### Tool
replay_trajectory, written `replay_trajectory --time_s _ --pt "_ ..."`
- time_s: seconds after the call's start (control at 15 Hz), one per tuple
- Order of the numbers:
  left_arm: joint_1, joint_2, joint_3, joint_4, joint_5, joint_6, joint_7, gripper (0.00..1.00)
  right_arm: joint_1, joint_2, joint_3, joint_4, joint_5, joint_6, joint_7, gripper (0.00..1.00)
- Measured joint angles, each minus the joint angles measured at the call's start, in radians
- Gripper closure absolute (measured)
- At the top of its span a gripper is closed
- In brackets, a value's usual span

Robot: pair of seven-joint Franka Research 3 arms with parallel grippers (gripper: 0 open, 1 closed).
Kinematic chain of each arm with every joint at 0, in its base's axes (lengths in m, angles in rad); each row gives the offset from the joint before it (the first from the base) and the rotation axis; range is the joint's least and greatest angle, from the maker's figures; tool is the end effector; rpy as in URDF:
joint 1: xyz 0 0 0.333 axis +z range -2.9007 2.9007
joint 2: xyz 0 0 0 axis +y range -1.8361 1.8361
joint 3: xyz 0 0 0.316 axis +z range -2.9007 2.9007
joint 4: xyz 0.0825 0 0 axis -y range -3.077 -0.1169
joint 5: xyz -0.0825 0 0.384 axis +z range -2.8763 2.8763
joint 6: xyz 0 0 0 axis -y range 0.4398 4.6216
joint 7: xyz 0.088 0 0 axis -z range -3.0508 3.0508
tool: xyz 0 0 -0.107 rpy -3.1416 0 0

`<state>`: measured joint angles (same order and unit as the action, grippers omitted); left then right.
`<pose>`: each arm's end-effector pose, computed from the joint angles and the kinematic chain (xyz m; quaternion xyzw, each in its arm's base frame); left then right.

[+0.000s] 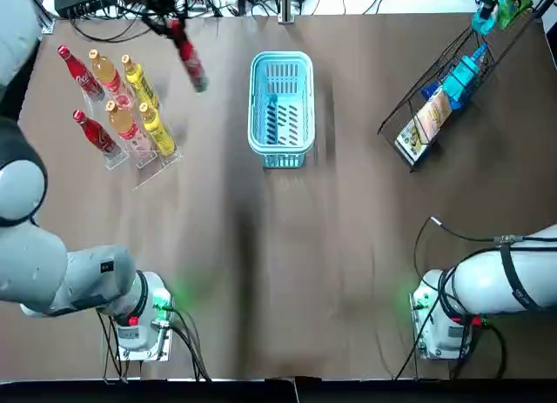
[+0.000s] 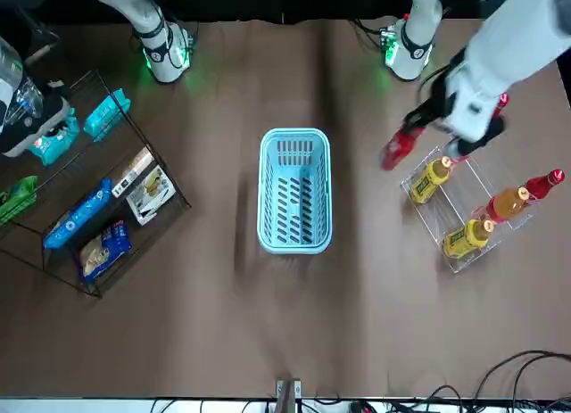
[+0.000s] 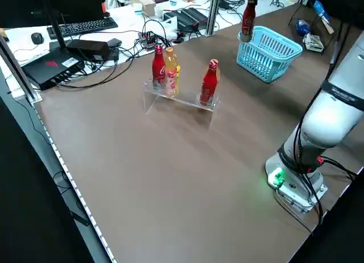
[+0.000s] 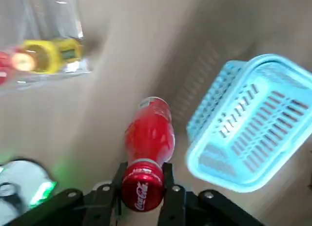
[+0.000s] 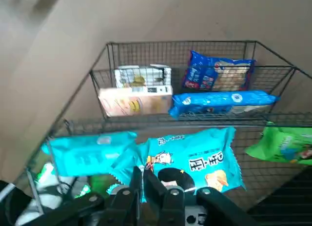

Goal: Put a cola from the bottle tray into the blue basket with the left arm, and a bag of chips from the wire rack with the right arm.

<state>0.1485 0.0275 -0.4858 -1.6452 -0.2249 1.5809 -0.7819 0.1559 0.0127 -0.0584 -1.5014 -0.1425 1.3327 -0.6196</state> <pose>0.5206 -0.2042 0.5797 0.9663 0.2245 -0.1002 0.0770 0.5316 0.0344 0.6322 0.9338 0.3388 -0.1055 0.0451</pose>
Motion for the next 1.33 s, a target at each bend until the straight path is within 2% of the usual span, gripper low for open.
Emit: replay_trajectory --time_s 0.27,0.47,0.8,1.13,1.33 --pt "-0.158 0.118 -0.001 0.001 0.000 0.237 -0.209 0.68 0.051 0.000 0.002 0.002 0.032 0.000 0.113 0.95" --pt "-0.224 0.156 -0.001 0.004 0.000 0.356 -0.293 0.68 0.094 0.000 0.004 0.002 0.046 0.000 0.188 0.95" --pt "-0.308 0.226 0.006 0.006 0.018 0.450 -0.339 0.68 0.132 0.001 0.005 0.002 0.143 0.001 0.309 0.95" --pt "-0.386 0.316 0.007 0.008 0.155 0.465 -0.423 0.68 0.201 0.039 0.007 0.002 0.229 0.005 0.502 0.95" --pt "-0.434 0.359 0.008 0.008 0.196 0.465 -0.455 0.68 0.234 0.068 0.007 0.002 0.281 0.055 0.610 0.95"
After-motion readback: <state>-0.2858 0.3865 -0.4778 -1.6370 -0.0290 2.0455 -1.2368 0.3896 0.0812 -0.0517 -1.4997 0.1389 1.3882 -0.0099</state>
